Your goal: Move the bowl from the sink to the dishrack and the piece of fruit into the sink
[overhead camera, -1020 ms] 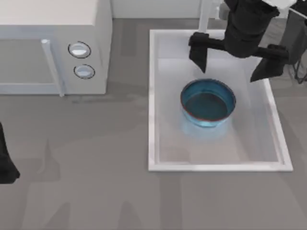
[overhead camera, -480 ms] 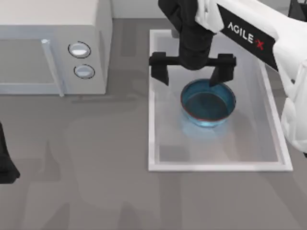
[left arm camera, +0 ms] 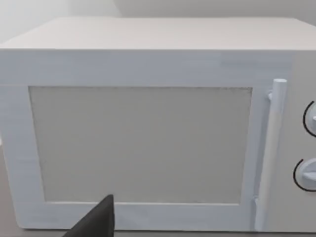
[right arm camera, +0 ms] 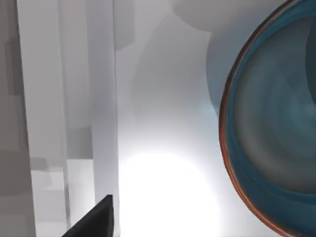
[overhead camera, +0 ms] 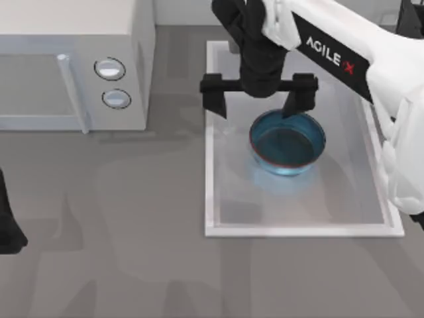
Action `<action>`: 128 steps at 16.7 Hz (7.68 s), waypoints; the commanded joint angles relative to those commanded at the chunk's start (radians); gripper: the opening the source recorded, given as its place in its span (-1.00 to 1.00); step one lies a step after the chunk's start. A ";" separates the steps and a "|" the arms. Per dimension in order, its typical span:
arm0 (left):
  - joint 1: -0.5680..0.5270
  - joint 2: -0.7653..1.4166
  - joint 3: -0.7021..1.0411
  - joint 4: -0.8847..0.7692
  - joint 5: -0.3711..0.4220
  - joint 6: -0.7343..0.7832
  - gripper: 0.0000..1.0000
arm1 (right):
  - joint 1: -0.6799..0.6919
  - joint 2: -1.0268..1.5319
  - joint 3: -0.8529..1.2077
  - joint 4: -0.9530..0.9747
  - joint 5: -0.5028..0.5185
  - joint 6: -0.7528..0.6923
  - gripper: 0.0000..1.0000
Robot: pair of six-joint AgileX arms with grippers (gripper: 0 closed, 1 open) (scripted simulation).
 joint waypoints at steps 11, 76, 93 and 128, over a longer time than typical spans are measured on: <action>0.000 0.000 0.000 0.000 0.000 0.000 1.00 | -0.019 0.181 -0.027 0.209 0.000 -0.018 1.00; 0.000 0.000 0.000 0.000 0.000 0.000 1.00 | -0.230 -1.012 -0.900 0.454 -0.223 -0.116 -1.00; 0.000 0.000 0.000 0.000 0.000 0.000 1.00 | -0.937 -1.366 -1.207 1.245 -0.506 -0.520 -1.00; 0.000 0.000 0.000 0.000 0.000 0.000 1.00 | -0.829 -0.882 -1.555 2.078 -0.390 -0.522 0.81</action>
